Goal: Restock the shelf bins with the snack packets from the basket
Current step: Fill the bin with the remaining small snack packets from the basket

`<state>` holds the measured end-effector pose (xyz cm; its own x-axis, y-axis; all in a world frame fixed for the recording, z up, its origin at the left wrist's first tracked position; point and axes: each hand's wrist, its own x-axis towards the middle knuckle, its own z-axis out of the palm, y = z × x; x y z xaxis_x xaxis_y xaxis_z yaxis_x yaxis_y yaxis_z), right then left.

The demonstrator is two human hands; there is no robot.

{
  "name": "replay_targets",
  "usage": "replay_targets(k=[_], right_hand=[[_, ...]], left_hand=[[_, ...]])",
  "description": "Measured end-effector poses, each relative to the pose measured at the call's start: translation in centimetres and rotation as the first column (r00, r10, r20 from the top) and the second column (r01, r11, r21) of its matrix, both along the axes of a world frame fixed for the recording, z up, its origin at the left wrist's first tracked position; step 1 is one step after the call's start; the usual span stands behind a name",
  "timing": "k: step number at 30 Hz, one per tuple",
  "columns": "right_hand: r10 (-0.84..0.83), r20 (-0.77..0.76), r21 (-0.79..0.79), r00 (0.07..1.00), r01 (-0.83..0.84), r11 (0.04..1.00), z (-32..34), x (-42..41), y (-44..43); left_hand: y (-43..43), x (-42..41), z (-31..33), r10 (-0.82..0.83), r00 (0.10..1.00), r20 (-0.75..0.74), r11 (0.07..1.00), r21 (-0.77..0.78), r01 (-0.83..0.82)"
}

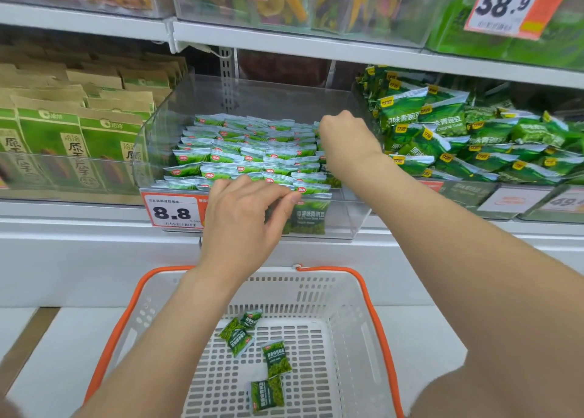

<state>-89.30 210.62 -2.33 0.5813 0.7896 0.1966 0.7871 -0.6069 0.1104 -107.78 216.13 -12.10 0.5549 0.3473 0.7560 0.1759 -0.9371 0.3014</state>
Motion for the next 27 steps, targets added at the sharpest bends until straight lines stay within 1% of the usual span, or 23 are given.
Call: replay_targets(k=[2,4,6,7,8,9,10,11,12,13,14,15,16,17,18,19,21,22,23,24,25,26,27], right_hand=[[0.047,0.045,0.078,0.998,-0.05,0.996,0.7,-1.0,-1.4],[0.077,0.118,0.175,0.99,-0.097,0.98,0.9,-2.6,-3.0],[0.13,0.148,0.259,0.98,-0.165,0.952,0.5,-4.7,-5.0],[0.193,0.118,0.275,0.974,-0.219,0.936,0.5,-5.7,-6.1],[0.279,0.062,0.248,0.958,-0.286,0.926,0.3,-6.5,-7.1],[0.373,-0.021,0.184,0.928,-0.363,0.914,0.1,-7.2,-8.0],[0.439,-0.128,0.095,0.889,-0.43,0.898,-0.3,-7.7,-8.9],[0.454,-0.241,-0.008,0.858,-0.469,0.883,-0.9,-8.1,-9.7],[0.424,-0.33,-0.118,0.844,-0.482,0.868,-1.6,-8.3,-10.4],[0.366,-0.387,-0.239,0.846,-0.475,0.847,-2.7,-8.4,-11.0],[0.299,-0.421,-0.361,0.856,-0.461,0.811,-4.0,-8.4,-11.6],[0.237,-0.442,-0.466,0.865,-0.447,0.763,-5.4,-8.4,-12.1],[0.184,-0.454,-0.55,0.872,-0.437,0.711,-6.8,-8.5,-12.5],[0.148,-0.461,-0.612,0.875,-0.434,0.661,-8.0,-8.6,-12.8],[0.126,-0.465,-0.654,0.876,-0.436,0.619,-9.1,-8.8,-13.0],[0.119,-0.469,-0.676,0.875,-0.442,0.589,-10.0,-9.0,-13.3],[0.129,-0.469,-0.691,0.874,-0.454,0.563,-11.1,-9.4,-13.4],[0.142,-0.47,-0.686,0.871,-0.462,0.562,-11.4,-9.7,-13.4],[0.157,-0.472,-0.676,0.868,-0.471,0.567,-11.6,-9.9,-13.2],[0.177,-0.472,-0.663,0.864,-0.479,0.575,-11.8,-10.0,-13.0],[0.195,-0.472,-0.647,0.86,-0.488,0.585,-11.8,-10.2,-12.8],[0.211,-0.472,-0.637,0.856,-0.497,0.589,-11.8,-10.3,-12.5],[0.223,-0.474,-0.63,0.852,-0.505,0.59,-11.8,-10.4,-12.2]], left_hand=[[0.1,0.0,0.2,-0.001,1.0,-0.016,1.0,-0.024,0.0],[0.2,0.0,0.3,-0.015,1.0,0.011,0.999,-0.046,0.015],[-0.5,-0.1,0.1,-0.01,0.993,0.121,1.0,0.008,0.009],[-1.1,-0.3,0.0,0.021,0.981,0.193,0.998,0.051,-0.032],[-1.8,-0.4,-0.4,0.064,0.965,0.254,0.993,0.084,-0.088],[-2.5,-0.6,-0.9,0.098,0.953,0.288,0.986,0.1,-0.131],[-3.0,-0.7,-1.8,0.101,0.954,0.283,0.985,0.105,-0.135],[-3.2,-0.7,-3.2,0.072,0.968,0.239,0.99,0.102,-0.099],[-3.3,-0.8,-4.9,0.02,0.986,0.167,0.996,0.083,-0.034],[-3.3,-0.8,-6.9,-0.041,0.997,0.068,0.999,0.038,0.039],[-3.4,-0.9,-8.9,-0.098,0.994,-0.053,0.995,-0.035,0.096],[-3.6,-1.0,-10.8,-0.135,0.971,-0.198,0.985,-0.129,0.111],[-4.0,-1.2,-12.6,-0.163,0.917,-0.365,0.97,-0.227,0.083],[-4.3,-1.5,-14.3,-0.197,0.828,-0.526,0.952,-0.305,0.033],[-4.6,-1.7,-16.3,-0.235,0.72,-0.653,0.936,-0.351,-0.013],[-4.8,-2.0,-18.1,-0.284,0.604,-0.744,0.919,-0.391,-0.049],[-5.3,-2.7,-21.4,-0.436,0.342,-0.832,0.857,-0.501,-0.125],[-5.4,-3.2,-23.1,-0.497,0.204,-0.843,0.834,-0.529,-0.158],[-5.6,-3.7,-24.8,-0.522,0.082,-0.849,0.828,-0.528,-0.187],[-5.9,-4.3,-26.5,-0.524,0.0,-0.852,0.833,-0.512,-0.211],[-6.2,-4.8,-28.0,-0.515,-0.047,-0.856,0.84,-0.493,-0.226],[-6.5,-5.2,-29.3,-0.509,-0.066,-0.859,0.844,-0.482,-0.235],[-6.9,-5.5,-30.3,-0.503,-0.067,-0.862,0.846,-0.474,-0.244]])
